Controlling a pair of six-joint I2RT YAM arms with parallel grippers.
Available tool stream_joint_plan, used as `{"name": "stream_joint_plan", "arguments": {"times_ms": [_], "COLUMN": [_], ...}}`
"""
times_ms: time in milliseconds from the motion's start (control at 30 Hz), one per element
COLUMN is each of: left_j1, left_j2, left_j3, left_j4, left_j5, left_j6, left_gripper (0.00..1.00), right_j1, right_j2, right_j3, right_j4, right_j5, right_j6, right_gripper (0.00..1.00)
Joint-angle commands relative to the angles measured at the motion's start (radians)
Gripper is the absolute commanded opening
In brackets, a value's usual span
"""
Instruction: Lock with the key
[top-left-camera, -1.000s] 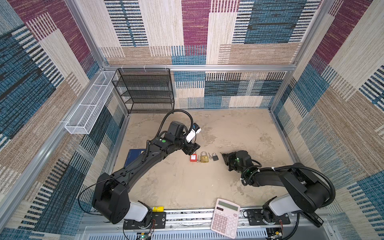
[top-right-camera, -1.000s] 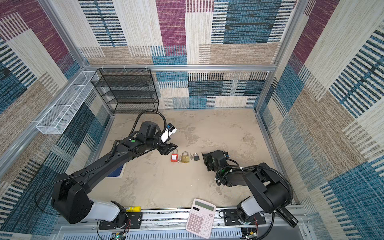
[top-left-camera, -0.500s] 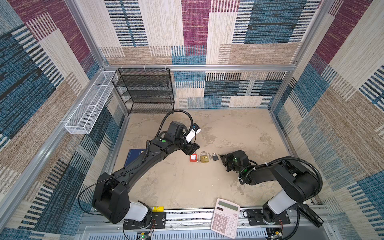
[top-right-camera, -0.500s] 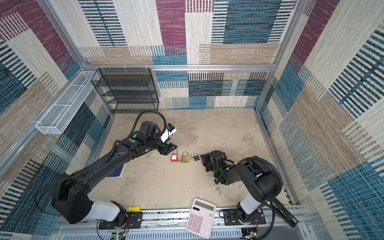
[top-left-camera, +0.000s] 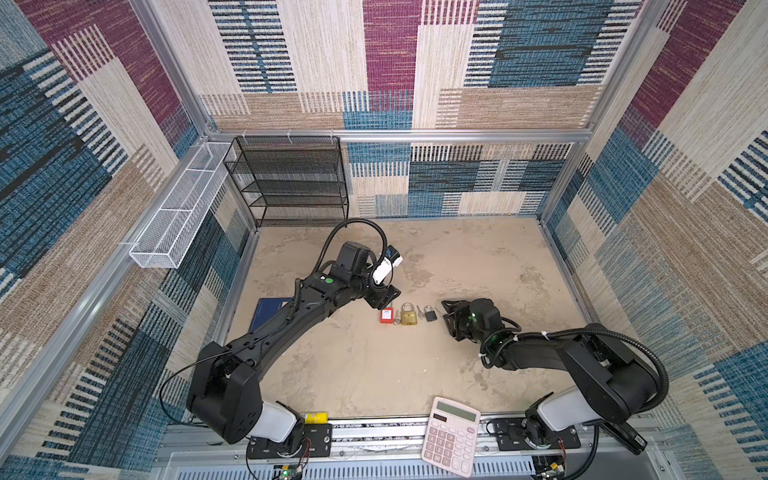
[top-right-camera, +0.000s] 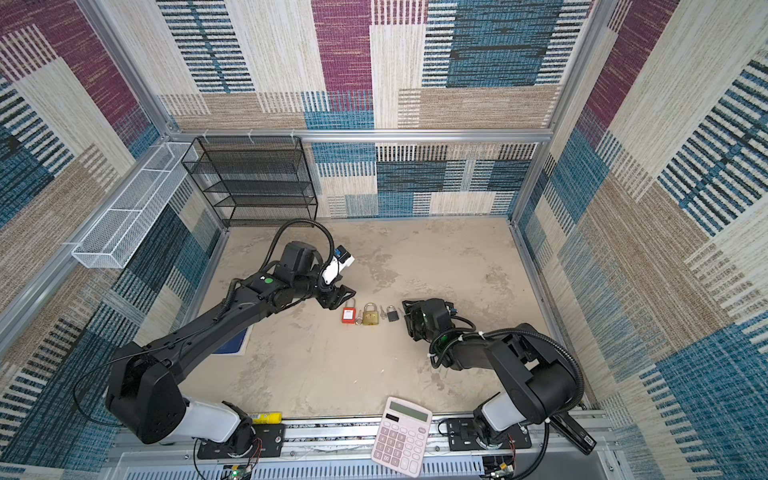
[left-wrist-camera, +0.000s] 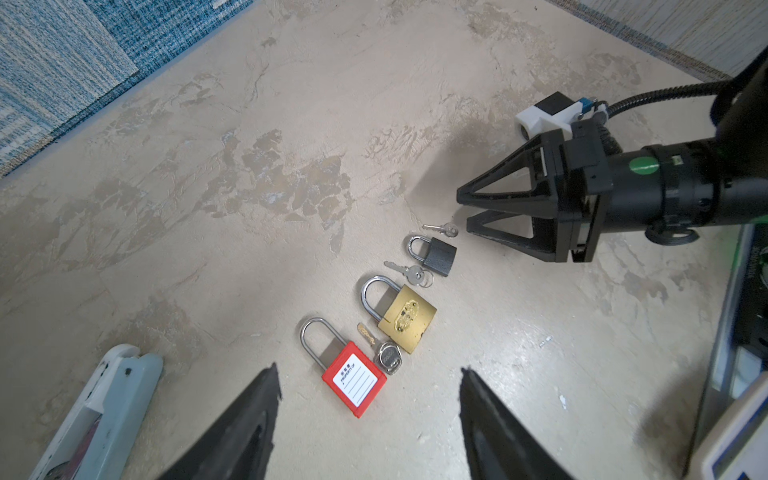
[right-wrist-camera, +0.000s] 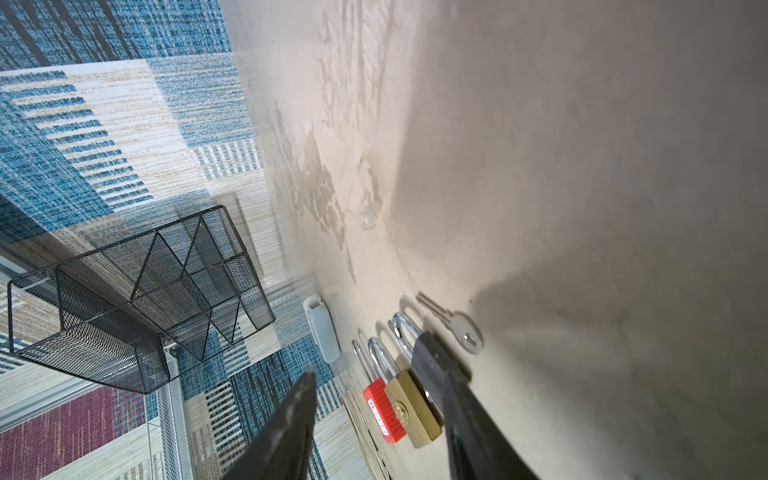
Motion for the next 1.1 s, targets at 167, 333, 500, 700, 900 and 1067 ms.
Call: {"name": "stream_joint_plan", "arguments": {"times_ms": [167,333,500,700,900,1067], "left_j1": [0.011,0.021,0.039,0.057,0.086,0.141], "left_j2": [-0.02,-0.076,-0.148,-0.274,-0.479,-0.581], "left_j3": [0.0,-0.034,-0.101,-0.199,-0.508,-0.736], "left_j4": [0.022,0.108,0.218,0.308,0.603,0.828], "left_j5": [0.009,-0.037,-0.177,-0.35,-0.504,-0.613], "left_j6": [-0.081,-0.14,-0.209,-0.254,-0.026,0.023], "left_gripper": [0.71,0.99,0.99,0.99,0.99,0.99], "right_j1": [-0.001,-0.002,-0.026,-0.163,-0.289,-0.309], "right_j2": [-0.15,-0.31,-0.49,-0.568,-0.499,-0.37], "right_j3": [0.045,0.141,0.13,0.053,-0.028,-0.092], "right_j4": [-0.2,-0.403,-0.406,-0.254,-0.021,0.224], "right_j5": [0.168,0.336,0.498,0.575,0.611,0.625], "right_j6": [-0.163,-0.455,-0.742,-1.131,-1.418,-1.547], "right_gripper": [0.65,0.99,0.99,0.99,0.99,0.99]}}
